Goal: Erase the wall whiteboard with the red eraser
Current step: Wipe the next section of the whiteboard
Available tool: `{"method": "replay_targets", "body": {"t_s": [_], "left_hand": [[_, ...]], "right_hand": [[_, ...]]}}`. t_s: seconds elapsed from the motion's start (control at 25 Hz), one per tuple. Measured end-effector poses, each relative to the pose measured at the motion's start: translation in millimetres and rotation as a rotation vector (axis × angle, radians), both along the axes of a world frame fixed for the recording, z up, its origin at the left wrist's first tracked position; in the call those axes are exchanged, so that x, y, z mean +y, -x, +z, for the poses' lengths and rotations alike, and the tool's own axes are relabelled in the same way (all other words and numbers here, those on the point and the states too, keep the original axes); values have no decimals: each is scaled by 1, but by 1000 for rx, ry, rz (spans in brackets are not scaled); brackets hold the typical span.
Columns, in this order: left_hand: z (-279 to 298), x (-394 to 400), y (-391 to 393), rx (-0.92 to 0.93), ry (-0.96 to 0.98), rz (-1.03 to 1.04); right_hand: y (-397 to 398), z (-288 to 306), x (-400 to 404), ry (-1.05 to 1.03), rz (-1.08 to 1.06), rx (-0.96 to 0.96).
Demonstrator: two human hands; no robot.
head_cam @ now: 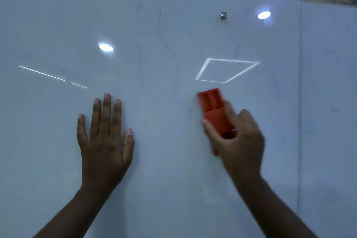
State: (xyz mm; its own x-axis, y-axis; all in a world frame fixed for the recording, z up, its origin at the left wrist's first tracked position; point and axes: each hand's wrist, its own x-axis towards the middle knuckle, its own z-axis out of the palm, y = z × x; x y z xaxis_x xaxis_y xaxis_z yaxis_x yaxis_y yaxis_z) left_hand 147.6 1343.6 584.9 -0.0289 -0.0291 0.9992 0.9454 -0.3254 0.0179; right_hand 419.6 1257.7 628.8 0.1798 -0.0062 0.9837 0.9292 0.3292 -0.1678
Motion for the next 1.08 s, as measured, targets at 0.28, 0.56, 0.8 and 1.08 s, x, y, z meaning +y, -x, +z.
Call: {"method": "replay_targets", "body": {"t_s": [0.28,0.56,0.8,1.08], "left_hand": [[1,-2,3,19,33,16],[1,0,3,9,19,23],[0,1,1,25,22,31],[0,0,1,17,9,25]], "right_hand": [[62,-49,7,80,-19,-458],[-10,47,0,-30,-11,-38],[-55,103,-2,-122,9,213],[72,43,22,-65,-1,-258]]}}
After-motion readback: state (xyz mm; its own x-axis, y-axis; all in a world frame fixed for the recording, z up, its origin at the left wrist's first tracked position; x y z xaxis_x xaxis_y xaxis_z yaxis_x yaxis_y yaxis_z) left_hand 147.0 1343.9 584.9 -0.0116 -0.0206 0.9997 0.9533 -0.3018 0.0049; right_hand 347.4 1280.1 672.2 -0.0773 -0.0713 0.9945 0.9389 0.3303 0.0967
